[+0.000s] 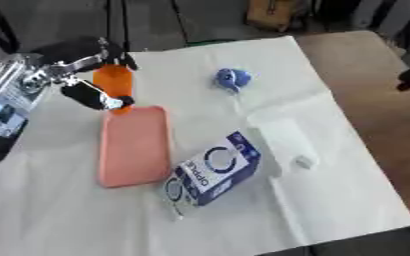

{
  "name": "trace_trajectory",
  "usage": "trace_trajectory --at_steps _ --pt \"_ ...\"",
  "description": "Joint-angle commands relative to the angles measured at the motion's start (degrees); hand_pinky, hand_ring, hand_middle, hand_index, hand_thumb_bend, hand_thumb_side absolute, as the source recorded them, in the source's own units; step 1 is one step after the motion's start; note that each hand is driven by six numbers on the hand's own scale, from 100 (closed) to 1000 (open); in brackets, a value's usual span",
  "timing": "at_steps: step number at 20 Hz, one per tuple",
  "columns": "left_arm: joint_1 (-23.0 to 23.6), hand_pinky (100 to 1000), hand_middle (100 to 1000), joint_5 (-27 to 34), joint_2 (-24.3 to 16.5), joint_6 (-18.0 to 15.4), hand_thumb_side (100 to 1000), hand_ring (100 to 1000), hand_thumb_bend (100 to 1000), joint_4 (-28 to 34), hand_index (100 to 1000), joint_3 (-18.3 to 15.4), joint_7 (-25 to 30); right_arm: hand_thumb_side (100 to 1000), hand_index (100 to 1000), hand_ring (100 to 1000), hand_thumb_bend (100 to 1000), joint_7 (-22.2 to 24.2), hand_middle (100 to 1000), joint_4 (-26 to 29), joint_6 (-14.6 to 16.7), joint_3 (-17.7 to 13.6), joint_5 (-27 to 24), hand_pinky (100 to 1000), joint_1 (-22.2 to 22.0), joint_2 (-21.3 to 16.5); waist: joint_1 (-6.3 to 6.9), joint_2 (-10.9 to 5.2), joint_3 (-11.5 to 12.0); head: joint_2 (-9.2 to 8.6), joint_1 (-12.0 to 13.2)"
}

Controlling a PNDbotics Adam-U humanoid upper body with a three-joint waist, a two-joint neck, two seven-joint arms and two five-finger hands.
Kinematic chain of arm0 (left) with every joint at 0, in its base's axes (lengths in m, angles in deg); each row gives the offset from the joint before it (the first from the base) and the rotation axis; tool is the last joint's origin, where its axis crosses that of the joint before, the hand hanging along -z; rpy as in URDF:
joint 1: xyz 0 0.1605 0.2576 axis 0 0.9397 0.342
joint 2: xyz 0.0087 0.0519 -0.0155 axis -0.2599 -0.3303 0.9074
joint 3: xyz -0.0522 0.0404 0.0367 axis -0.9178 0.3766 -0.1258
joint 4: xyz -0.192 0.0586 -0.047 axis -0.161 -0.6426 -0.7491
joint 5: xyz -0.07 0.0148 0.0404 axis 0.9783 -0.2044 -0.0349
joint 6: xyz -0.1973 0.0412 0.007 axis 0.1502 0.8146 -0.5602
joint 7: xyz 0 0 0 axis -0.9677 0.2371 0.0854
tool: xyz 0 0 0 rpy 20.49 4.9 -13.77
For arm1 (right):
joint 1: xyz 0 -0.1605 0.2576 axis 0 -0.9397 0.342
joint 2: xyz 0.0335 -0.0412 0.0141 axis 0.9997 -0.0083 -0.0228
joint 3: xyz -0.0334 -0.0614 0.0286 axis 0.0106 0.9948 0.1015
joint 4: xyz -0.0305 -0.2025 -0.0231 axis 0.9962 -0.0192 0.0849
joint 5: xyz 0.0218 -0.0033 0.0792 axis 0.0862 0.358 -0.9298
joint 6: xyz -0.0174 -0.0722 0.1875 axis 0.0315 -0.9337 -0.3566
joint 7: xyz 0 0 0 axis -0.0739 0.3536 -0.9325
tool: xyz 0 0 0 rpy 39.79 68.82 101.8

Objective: Pick up objects on the table and place them in the box.

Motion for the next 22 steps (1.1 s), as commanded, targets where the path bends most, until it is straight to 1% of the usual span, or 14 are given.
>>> trace_trajectory --at_steps 1,4,11,12,13,14,15,17,18,19,20,21,22 --pt "-0.19 580 602 -1.67 -0.90 -1.51 370 552 474 1.49 788 1.40 0.41 635 927 505 320 0.30 746 0.68 0.12 -0.14 -0.10 460 0.61 -1.17 -0.10 -0.83 0.03 0.24 -0.08" --pt "0.95 581 605 -3.81 -0.34 -2.52 373 554 483 0.78 789 2.37 -0.47 635 927 505 319 0.31 746 0.67 0.12 -0.14 -0.10 460 0.62 -1.20 -0.12 -0.80 0.06 0.24 -0.12" --pt "2.69 580 608 -6.66 0.56 -3.43 393 559 482 -1.23 791 2.69 -3.32 635 926 505 319 0.29 745 0.66 0.13 -0.15 -0.18 460 0.69 -1.20 -0.17 -0.85 0.10 0.24 -0.10" --pt "2.78 583 622 -6.72 0.55 -3.64 469 571 521 -1.38 800 2.69 -3.32 635 926 505 319 0.30 745 0.66 0.14 -0.14 -0.20 460 0.71 -1.20 -0.18 -0.86 0.11 0.24 -0.10" --pt "2.84 586 625 -6.70 0.52 -3.89 490 574 532 -1.47 803 2.64 -3.25 635 926 505 319 0.31 745 0.66 0.14 -0.14 -0.21 460 0.73 -1.20 -0.19 -0.87 0.12 0.24 -0.10" --pt "2.87 586 625 -6.65 0.49 -4.08 490 574 532 -1.51 803 2.57 -3.17 635 926 505 319 0.31 745 0.66 0.15 -0.14 -0.22 460 0.74 -1.20 -0.19 -0.88 0.13 0.24 -0.10" --pt "2.90 684 763 -6.43 0.53 -4.20 815 701 698 -1.43 873 2.37 -3.31 635 926 505 318 0.30 745 0.65 0.14 -0.15 -0.22 460 0.73 -1.20 -0.21 -0.88 0.15 0.24 -0.11" --pt "3.51 684 763 -4.76 0.43 -4.30 815 701 698 0.08 873 0.93 -4.62 635 926 505 318 0.28 745 0.64 0.15 -0.19 -0.20 460 0.67 -1.20 -0.27 -0.85 0.25 0.24 -0.18" --pt "3.75 731 792 -3.41 0.47 -3.92 879 740 709 1.57 883 -0.51 -5.96 635 926 505 318 0.25 745 0.64 0.16 -0.23 -0.20 460 0.65 -1.20 -0.33 -0.85 0.36 0.24 -0.24" --pt "4.07 731 792 -2.09 0.29 -3.40 879 740 709 2.97 883 -1.46 -7.00 635 926 505 318 0.23 745 0.64 0.17 -0.24 -0.19 460 0.66 -1.21 -0.34 -0.84 0.40 0.24 -0.24" --pt "4.38 738 781 -0.05 0.27 -2.38 795 732 713 5.46 872 -3.43 -9.17 635 926 505 317 0.19 745 0.63 0.18 -0.29 -0.18 460 0.61 -1.20 -0.40 -0.85 0.58 0.24 -0.39" --pt "4.94 738 781 2.36 -0.03 -1.04 795 732 713 8.36 872 -5.12 -11.31 635 926 505 317 0.15 745 0.63 0.19 -0.33 -0.16 460 0.57 -1.21 -0.41 -0.85 0.68 0.24 -0.46" --pt "5.51 734 776 4.79 -0.37 0.45 763 725 716 11.27 870 -6.38 -12.90 635 926 505 317 0.12 745 0.62 0.19 -0.35 -0.15 460 0.55 -1.21 -0.42 -0.84 0.76 0.24 -0.51"
